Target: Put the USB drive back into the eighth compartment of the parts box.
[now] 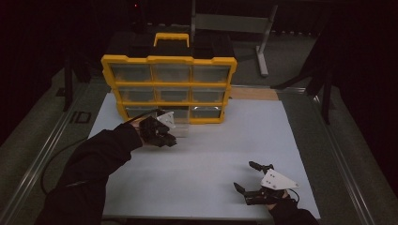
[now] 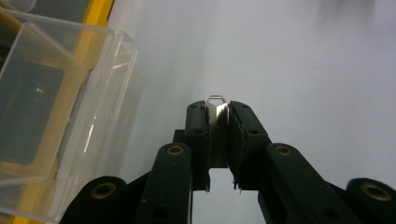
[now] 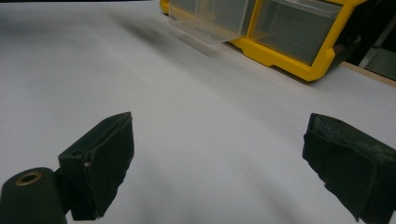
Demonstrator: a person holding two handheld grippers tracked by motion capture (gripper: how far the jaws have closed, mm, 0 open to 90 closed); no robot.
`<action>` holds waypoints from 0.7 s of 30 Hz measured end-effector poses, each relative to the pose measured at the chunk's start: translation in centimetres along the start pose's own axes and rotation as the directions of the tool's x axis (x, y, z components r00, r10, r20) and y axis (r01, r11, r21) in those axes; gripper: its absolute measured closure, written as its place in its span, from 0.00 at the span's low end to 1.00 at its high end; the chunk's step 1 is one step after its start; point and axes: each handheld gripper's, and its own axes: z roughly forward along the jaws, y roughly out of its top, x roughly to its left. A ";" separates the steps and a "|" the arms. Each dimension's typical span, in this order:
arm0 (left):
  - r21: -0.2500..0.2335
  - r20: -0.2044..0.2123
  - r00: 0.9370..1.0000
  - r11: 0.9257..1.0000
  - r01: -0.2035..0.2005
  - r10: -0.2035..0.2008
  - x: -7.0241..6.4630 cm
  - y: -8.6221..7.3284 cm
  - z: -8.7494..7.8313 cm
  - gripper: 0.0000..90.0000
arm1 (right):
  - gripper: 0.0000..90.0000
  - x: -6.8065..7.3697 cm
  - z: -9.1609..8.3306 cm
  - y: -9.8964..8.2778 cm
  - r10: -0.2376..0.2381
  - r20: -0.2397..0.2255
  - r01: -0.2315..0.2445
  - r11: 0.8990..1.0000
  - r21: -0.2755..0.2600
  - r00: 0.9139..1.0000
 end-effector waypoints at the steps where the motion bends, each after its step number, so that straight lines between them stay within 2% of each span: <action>1: -0.002 -0.009 1.000 1.000 0.002 -0.002 0.1 0.1 -0.1 0.89 | 0.10 0.0 0.0 0.0 0.000 -0.001 0.000 1.000 0.002 1.000; 8: -0.010 -0.011 1.000 1.000 0.003 -0.003 0.6 0.7 -1.0 0.89 | 0.10 0.0 0.0 0.0 -0.002 0.001 0.002 1.000 0.002 1.000; 21: -0.025 -0.047 0.999 1.000 0.019 -0.020 1.8 1.5 -2.4 0.89 | 0.10 0.0 0.0 0.0 -0.002 -0.001 0.002 1.000 0.000 1.000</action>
